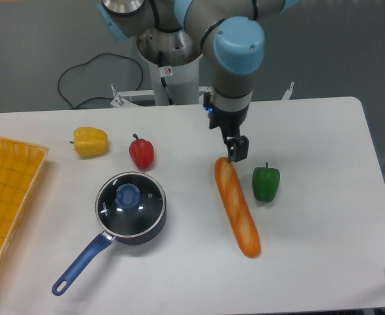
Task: Open the lid
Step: 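Move the open gripper from above the baguette toward the saucepan lid, then lower the open gripper over the blue knob of the glass lid, then close the gripper on the blue lid knob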
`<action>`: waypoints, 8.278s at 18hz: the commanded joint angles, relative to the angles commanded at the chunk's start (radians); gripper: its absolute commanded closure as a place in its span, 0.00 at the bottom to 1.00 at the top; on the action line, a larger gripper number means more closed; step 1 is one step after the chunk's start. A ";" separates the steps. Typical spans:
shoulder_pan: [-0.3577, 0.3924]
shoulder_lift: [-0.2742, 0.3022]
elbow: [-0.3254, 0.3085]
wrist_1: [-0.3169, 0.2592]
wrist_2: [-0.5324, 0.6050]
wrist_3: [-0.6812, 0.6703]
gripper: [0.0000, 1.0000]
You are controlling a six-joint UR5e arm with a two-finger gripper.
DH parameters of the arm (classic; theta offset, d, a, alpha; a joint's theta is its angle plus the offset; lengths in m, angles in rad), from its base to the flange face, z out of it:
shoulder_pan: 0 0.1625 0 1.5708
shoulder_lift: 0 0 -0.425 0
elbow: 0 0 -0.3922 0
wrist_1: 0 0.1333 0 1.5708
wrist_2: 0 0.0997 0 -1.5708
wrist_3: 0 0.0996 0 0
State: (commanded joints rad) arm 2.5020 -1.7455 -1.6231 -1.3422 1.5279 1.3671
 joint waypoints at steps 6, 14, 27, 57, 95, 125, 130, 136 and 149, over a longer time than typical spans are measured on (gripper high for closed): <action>-0.029 -0.009 0.009 0.000 0.002 -0.068 0.00; -0.167 -0.055 0.026 0.077 0.008 -0.074 0.00; -0.212 -0.054 0.016 0.075 0.009 -0.486 0.00; -0.339 -0.086 0.008 0.098 0.000 -1.178 0.00; -0.345 -0.198 0.040 0.120 0.005 -1.183 0.00; -0.354 -0.216 0.031 0.137 0.008 -1.181 0.00; -0.356 -0.216 0.032 0.135 0.008 -1.181 0.03; -0.354 -0.219 0.031 0.137 0.006 -1.178 0.09; -0.354 -0.220 0.031 0.135 0.006 -1.181 0.30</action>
State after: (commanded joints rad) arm 2.1476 -1.9650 -1.5923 -1.2072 1.5340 0.1856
